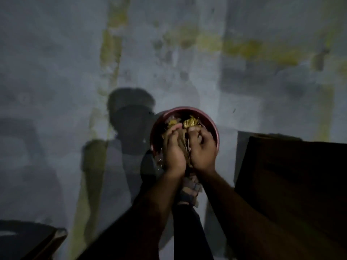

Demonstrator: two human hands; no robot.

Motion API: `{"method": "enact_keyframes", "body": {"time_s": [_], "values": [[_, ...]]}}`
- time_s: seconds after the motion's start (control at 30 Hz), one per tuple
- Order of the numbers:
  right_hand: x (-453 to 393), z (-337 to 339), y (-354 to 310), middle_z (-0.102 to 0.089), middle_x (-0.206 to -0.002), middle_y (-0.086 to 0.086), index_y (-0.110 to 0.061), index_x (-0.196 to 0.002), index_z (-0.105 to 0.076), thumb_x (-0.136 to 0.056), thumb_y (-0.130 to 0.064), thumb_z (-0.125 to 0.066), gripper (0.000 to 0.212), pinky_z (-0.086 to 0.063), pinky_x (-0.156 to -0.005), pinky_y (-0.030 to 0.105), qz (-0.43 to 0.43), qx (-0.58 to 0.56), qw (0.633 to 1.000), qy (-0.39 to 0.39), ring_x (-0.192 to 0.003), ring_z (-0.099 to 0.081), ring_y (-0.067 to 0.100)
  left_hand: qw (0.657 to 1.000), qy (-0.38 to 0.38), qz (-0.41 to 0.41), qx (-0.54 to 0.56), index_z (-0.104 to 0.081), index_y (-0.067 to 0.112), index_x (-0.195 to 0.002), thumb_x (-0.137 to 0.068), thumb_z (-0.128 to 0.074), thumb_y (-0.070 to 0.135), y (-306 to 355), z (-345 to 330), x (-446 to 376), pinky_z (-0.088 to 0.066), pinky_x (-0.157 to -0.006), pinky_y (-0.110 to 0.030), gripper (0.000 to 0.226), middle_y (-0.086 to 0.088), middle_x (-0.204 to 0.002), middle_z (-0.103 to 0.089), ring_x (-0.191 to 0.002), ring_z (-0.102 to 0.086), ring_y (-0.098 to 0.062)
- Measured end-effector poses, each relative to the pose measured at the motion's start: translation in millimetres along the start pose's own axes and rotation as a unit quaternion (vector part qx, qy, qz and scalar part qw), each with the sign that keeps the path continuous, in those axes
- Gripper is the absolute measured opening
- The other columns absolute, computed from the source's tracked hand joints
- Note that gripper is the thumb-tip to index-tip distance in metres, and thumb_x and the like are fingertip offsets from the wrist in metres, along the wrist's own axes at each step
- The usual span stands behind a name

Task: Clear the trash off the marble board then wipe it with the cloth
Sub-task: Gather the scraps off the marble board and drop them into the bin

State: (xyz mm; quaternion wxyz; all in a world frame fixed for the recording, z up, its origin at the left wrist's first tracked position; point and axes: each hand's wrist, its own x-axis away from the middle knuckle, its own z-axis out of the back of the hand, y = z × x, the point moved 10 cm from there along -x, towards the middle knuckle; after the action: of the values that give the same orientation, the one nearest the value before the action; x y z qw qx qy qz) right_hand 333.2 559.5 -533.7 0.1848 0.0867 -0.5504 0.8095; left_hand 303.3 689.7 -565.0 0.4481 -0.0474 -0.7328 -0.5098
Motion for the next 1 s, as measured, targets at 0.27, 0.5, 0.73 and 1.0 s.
{"method": "enact_keyframes", "body": {"time_s": [0.27,0.5,0.73,1.0], "values": [[-51,-33,81,-0.037,-0.156,0.004,-0.025,-0.146,-0.047,-0.098,-0.050,-0.038,0.054,-0.031,-0.119,0.049,0.036,0.169,0.962,-0.212,-0.143,-0.033,0.022,0.884,-0.124,-0.229,-0.389,-0.047,0.019,-0.147,-0.104,-0.044,0.029,-28,6,-51,-0.029,-0.108,-0.011,0.044,0.007,-0.147,-0.045,-0.128,-0.041,-0.001],[-48,-54,109,-0.018,-0.168,0.016,-0.027,-0.158,-0.030,-0.096,-0.058,-0.028,0.069,-0.018,-0.118,0.064,0.166,0.431,0.852,-0.247,-0.153,-0.015,0.042,0.601,-0.180,-0.299,-0.719,-0.016,0.017,-0.159,-0.096,-0.043,0.052,-83,7,-67,-0.027,-0.118,-0.057,0.077,-0.010,-0.168,-0.016,-0.152,-0.019,-0.036],[-76,-87,165,-0.020,-0.168,0.015,-0.014,-0.161,-0.024,-0.101,-0.055,-0.023,0.072,-0.023,-0.120,0.062,0.184,0.486,0.821,-0.238,-0.155,-0.016,0.038,0.634,-0.151,-0.213,-0.728,-0.006,0.011,-0.160,-0.094,-0.025,0.046,-132,2,-120,-0.013,-0.122,-0.055,0.078,-0.014,-0.167,-0.014,-0.152,-0.014,-0.040],[-68,-78,131,-0.029,-0.164,0.015,-0.013,-0.159,-0.028,-0.101,-0.048,-0.041,0.068,-0.026,-0.117,0.060,0.182,0.496,0.810,-0.255,-0.150,-0.025,0.037,0.609,-0.121,-0.254,-0.742,-0.019,0.010,-0.159,-0.095,-0.026,0.050,-94,-3,-98,-0.020,-0.120,-0.054,0.076,-0.016,-0.165,-0.023,-0.152,-0.020,-0.036]]}}
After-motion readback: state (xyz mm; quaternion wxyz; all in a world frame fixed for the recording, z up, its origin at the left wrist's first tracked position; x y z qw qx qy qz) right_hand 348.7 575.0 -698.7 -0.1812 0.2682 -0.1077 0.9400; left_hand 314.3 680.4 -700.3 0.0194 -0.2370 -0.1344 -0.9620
